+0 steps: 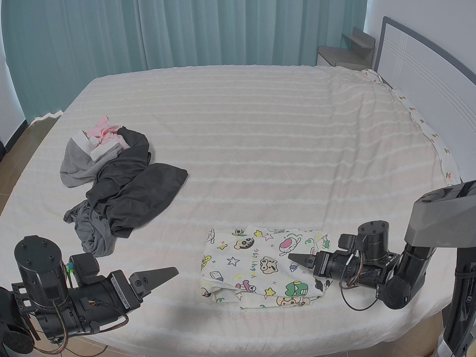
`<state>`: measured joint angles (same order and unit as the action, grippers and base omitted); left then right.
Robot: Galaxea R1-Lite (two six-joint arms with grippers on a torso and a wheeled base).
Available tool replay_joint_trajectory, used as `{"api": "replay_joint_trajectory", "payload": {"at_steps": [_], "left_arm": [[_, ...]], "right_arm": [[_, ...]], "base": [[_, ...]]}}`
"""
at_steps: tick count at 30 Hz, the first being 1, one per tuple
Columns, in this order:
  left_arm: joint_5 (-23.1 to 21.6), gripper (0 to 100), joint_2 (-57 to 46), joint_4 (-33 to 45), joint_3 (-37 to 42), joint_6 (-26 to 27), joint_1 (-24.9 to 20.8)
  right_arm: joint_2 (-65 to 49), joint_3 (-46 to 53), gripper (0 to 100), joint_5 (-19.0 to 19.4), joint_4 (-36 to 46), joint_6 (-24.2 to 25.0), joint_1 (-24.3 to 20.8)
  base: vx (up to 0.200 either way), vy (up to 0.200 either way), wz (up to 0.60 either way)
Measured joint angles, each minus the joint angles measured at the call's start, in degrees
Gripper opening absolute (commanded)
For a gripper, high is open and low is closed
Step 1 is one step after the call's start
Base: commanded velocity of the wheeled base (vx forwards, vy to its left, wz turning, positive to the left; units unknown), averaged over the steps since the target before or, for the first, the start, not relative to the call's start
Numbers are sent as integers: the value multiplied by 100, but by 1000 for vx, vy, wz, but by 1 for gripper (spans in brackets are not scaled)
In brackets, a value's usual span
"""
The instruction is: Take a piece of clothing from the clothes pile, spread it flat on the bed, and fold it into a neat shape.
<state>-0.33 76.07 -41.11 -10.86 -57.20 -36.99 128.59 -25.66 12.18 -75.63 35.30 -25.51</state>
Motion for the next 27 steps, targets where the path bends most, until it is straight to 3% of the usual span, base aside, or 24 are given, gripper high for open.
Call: {"api": "replay_joint_trajectory", "payload": {"at_steps": [4,5,15,27], "left_arm": [[-2,100,9,0,-2,0,0],[-2,100,9,0,-2,0,0],[-2,100,15,0,-5,-9,-2],[6,100,20,0,6,-9,-2]], "right_arm": [[55,-18,100,0,0,-2,13],[68,-24,0,0,0,-2,7],[143,-27,0,20,15,-16,-15],[-179,419,0,60,-152,-17,356]], "base": [[0,0,0],[0,0,0],[0,0,0],[0,0,0]]}}
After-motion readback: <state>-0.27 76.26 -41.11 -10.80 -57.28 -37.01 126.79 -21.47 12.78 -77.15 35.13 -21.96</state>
